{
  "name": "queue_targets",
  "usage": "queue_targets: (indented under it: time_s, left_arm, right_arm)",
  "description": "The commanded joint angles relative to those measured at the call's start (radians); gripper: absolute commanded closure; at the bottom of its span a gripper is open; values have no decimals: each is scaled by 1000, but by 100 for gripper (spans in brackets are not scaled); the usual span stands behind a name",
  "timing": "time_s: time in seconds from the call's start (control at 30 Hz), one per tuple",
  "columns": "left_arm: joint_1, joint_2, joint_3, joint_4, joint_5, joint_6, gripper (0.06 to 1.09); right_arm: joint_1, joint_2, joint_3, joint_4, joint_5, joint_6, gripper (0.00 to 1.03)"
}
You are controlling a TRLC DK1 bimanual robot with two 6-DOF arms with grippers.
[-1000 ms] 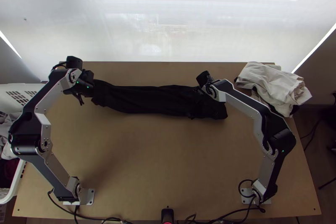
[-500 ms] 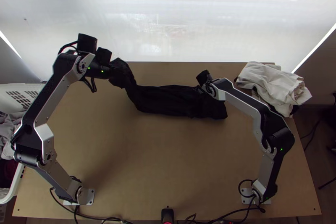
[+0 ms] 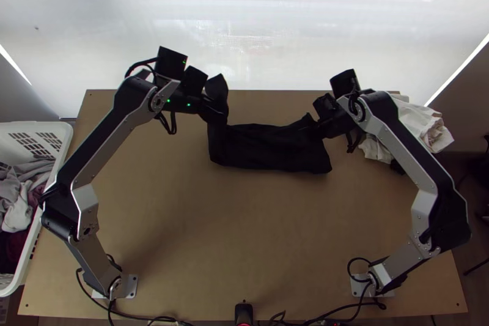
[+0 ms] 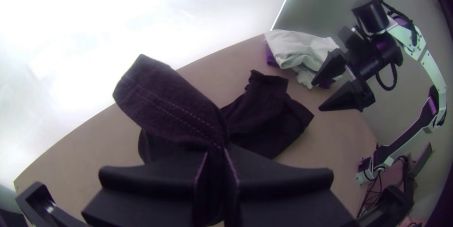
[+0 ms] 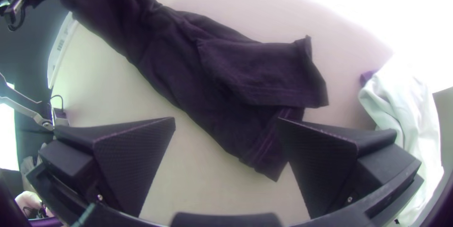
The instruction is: Fold the t-shirt
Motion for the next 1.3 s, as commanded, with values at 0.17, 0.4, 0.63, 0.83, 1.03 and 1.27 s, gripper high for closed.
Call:
queue_targets:
  time_s: [0.17, 0.4, 0.63, 0.83, 1.03, 1.27]
  left_arm:
    - [-216, 135, 95, 145, -27, -62, 105]
    - [-296, 266, 131, 243, -48, -108, 105]
    - [-339, 368, 153, 370, -80, -201, 105]
    - [-356, 472, 274, 387, -83, -244, 105]
    - [-388, 518, 291, 446, -89, -247, 105]
    - [-416, 553, 317, 484, -96, -263, 105]
  right_arm:
    - [-113, -239, -94, -62, -11, -2, 4]
    - [-148, -305, -169, -69, -11, -2, 4]
    - [-144, -330, -218, -75, -11, 15, 4]
    - [-139, -325, -222, -79, -11, 27, 4]
    - [-142, -324, -229, -80, -11, 32, 4]
    - [-158, -344, -256, -91, -9, 32, 4]
